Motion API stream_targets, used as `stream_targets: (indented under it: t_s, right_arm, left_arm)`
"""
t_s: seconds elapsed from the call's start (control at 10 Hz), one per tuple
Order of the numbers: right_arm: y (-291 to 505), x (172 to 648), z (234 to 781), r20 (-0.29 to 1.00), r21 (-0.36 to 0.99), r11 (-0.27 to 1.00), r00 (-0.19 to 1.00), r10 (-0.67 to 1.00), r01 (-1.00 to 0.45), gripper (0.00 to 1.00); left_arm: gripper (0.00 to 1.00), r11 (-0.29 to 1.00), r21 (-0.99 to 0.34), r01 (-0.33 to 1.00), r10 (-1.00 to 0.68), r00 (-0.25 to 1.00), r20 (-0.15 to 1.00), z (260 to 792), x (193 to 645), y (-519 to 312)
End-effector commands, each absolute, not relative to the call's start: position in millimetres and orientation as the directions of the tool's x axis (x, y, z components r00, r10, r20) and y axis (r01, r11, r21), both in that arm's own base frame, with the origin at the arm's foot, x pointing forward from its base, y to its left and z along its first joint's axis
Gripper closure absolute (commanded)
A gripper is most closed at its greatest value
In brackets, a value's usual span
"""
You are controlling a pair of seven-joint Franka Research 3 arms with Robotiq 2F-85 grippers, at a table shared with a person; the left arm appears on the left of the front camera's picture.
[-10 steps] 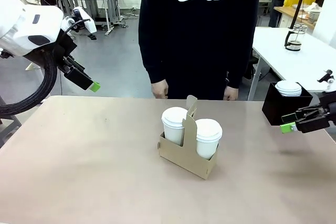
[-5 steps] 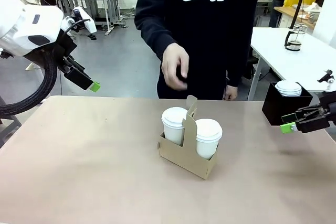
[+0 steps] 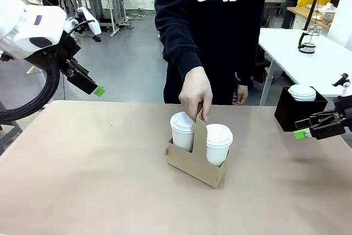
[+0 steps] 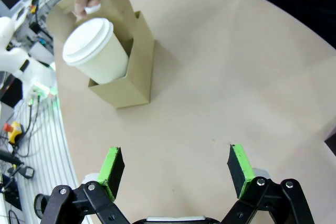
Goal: Pour a drink into a cup and package it in a carrier.
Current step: Insert the held 600 ml Paper Cup into the Cup Carrier.
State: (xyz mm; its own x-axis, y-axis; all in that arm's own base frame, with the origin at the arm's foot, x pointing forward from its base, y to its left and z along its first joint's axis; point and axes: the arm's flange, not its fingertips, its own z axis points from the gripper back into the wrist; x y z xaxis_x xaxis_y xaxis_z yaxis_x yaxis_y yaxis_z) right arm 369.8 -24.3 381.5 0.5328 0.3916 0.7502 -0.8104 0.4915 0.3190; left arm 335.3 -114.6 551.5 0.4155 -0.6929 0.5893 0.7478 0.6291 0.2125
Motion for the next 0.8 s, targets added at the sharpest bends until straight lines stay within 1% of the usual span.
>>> stream_targets:
  t_s: [0.0,0.7]
  right_arm:
    - [-24.9,371.1,379.5,0.767,0.308,0.484,0.515,0.384,-0.819,0.0]
    - [-24.9,371.1,379.5,0.767,0.308,0.484,0.515,0.384,-0.819,0.0]
  left_arm:
    - [0.0,0.642,0.215,0.736,-0.687,0.428,0.587,552.3,334.7,-115.1]
    - [0.0,0.642,0.215,0.736,-0.687,0.428,0.587,552.3,334.7,-115.1]
